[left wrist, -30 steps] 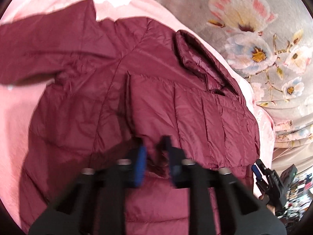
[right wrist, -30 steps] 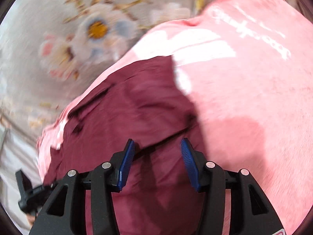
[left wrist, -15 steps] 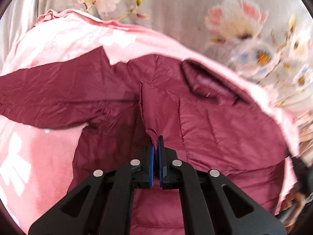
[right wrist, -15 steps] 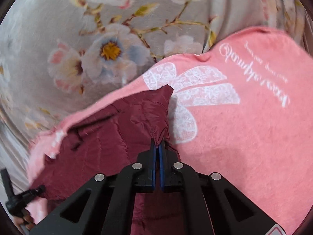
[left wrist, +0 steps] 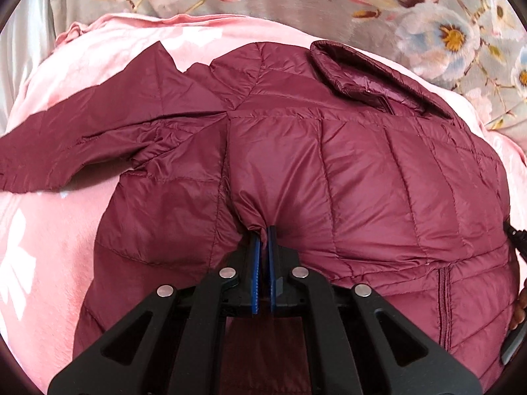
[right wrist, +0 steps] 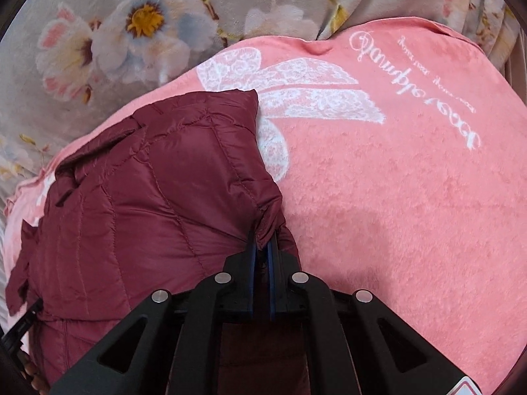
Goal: Fold large clothes
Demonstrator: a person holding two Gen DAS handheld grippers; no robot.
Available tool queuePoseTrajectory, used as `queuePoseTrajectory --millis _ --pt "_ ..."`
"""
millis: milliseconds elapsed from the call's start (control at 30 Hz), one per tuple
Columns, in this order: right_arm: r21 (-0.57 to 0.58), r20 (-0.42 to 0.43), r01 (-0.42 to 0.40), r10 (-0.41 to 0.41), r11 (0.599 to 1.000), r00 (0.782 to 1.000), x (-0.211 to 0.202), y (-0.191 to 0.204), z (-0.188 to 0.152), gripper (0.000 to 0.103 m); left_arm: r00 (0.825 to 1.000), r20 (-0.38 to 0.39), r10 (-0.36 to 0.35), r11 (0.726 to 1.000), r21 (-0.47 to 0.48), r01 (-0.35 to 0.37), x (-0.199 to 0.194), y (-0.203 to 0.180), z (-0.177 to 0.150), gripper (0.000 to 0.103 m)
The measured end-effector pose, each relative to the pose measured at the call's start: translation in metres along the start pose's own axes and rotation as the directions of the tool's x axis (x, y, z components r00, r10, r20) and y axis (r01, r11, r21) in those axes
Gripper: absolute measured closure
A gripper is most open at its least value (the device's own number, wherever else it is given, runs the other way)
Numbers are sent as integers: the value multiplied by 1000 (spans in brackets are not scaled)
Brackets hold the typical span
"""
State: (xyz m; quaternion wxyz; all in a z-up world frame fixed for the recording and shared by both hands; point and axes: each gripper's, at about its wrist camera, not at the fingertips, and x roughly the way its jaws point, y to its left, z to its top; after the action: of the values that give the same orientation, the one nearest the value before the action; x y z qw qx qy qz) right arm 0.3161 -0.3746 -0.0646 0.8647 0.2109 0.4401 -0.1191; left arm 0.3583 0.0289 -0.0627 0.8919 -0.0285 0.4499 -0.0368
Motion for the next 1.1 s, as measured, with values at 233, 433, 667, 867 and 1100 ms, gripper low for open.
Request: queuePoseTrajectory --millis 233,433,667,867,1100 --pt "-85 80 43 -36 995 996 -60 16 -4 86 988 118 103 993 47 -109 -55 10 5 83" --pt "-294 96 -82 115 952 989 -75 109 -15 93 989 145 -2 989 144 -19 -79 -53 26 82" --pt "-386 -28 -95 92 918 995 -22 152 -55 95 1000 -1 15 988 151 -15 -19 -77 1 81" --pt "-387 -43 -89 79 918 996 -8 150 -71 95 1000 8 7 988 153 -9 -11 -72 -8 81" --pt "-406 -16 -60 59 912 998 -7 153 -76 96 995 29 -97 995 43 95 -30 -38 -12 71"
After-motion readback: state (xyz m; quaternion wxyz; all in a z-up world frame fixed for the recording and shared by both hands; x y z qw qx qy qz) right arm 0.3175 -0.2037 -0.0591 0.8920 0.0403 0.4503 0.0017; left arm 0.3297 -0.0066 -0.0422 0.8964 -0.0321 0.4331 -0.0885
